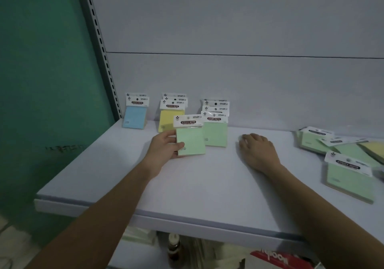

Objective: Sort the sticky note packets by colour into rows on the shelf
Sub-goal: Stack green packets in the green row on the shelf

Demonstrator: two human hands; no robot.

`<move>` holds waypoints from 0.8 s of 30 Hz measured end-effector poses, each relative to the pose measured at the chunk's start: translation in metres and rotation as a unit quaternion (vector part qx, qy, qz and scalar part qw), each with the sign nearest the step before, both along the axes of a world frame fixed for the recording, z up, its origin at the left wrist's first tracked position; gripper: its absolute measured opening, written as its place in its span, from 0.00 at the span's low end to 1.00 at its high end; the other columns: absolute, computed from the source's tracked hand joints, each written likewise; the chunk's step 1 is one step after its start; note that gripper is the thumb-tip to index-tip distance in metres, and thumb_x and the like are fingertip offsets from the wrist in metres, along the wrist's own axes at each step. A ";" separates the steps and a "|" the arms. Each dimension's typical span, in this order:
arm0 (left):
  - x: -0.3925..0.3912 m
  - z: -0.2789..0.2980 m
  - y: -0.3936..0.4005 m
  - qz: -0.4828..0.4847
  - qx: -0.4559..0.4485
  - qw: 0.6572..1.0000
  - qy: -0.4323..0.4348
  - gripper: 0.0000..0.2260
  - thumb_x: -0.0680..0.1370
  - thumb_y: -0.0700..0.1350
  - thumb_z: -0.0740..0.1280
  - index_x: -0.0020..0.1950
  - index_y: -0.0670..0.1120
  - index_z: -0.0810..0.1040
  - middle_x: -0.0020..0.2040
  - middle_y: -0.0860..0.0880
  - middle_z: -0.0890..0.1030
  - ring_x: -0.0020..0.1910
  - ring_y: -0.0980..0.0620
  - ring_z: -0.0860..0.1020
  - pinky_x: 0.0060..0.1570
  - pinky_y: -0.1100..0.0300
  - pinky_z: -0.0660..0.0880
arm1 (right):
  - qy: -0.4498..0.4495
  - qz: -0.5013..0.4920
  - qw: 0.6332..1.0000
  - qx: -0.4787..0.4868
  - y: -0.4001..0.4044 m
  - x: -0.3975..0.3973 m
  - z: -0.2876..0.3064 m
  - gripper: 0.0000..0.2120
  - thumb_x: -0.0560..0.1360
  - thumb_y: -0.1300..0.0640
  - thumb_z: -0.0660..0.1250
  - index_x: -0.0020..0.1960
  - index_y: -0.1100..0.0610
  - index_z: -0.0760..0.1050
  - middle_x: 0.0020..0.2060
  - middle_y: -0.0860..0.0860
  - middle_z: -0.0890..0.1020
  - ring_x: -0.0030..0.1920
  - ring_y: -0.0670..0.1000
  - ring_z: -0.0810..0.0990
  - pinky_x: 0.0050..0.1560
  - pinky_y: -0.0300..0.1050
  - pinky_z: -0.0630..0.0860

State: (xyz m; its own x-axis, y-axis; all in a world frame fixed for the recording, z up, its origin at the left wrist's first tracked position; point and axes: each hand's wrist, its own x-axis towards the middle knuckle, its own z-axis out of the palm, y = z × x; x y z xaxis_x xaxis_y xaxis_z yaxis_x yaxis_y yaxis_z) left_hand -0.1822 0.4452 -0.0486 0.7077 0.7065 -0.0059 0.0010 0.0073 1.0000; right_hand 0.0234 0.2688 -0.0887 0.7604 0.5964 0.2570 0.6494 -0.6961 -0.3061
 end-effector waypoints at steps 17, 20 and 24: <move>0.065 -0.026 -0.020 0.077 0.286 0.944 0.143 0.15 0.75 0.45 0.69 0.61 0.49 0.76 0.45 0.49 0.77 0.44 0.49 0.75 0.48 0.54 0.74 | -0.009 0.001 1.000 0.001 0.002 -0.002 -0.003 0.19 0.79 0.50 0.52 0.66 0.53 0.70 0.64 0.52 0.74 0.65 0.56 0.68 0.66 0.52 0.62; 0.065 -0.027 -0.018 0.083 0.280 0.946 0.139 0.21 0.74 0.49 0.70 0.65 0.48 0.72 0.39 0.54 0.76 0.45 0.50 0.78 0.49 0.54 0.74 | -0.009 -0.003 1.000 -0.003 0.003 -0.004 -0.002 0.19 0.79 0.49 0.52 0.67 0.52 0.70 0.65 0.51 0.74 0.66 0.56 0.68 0.66 0.51 0.62; 0.065 -0.028 -0.017 0.081 0.292 0.942 0.143 0.22 0.74 0.51 0.70 0.66 0.47 0.71 0.38 0.56 0.76 0.48 0.49 0.79 0.50 0.54 0.74 | -0.011 -0.010 1.000 -0.016 0.004 -0.006 0.001 0.18 0.79 0.50 0.54 0.66 0.52 0.71 0.65 0.51 0.74 0.66 0.56 0.69 0.66 0.50 0.63</move>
State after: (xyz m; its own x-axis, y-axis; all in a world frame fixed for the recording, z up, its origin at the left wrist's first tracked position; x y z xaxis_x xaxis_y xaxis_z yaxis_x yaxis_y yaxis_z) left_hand -0.1177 0.4281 -0.0762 0.6189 0.7468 0.2434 0.3176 -0.5213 0.7920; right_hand 0.0171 0.2725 -0.0882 0.7665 0.5897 0.2545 0.6418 -0.7181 -0.2691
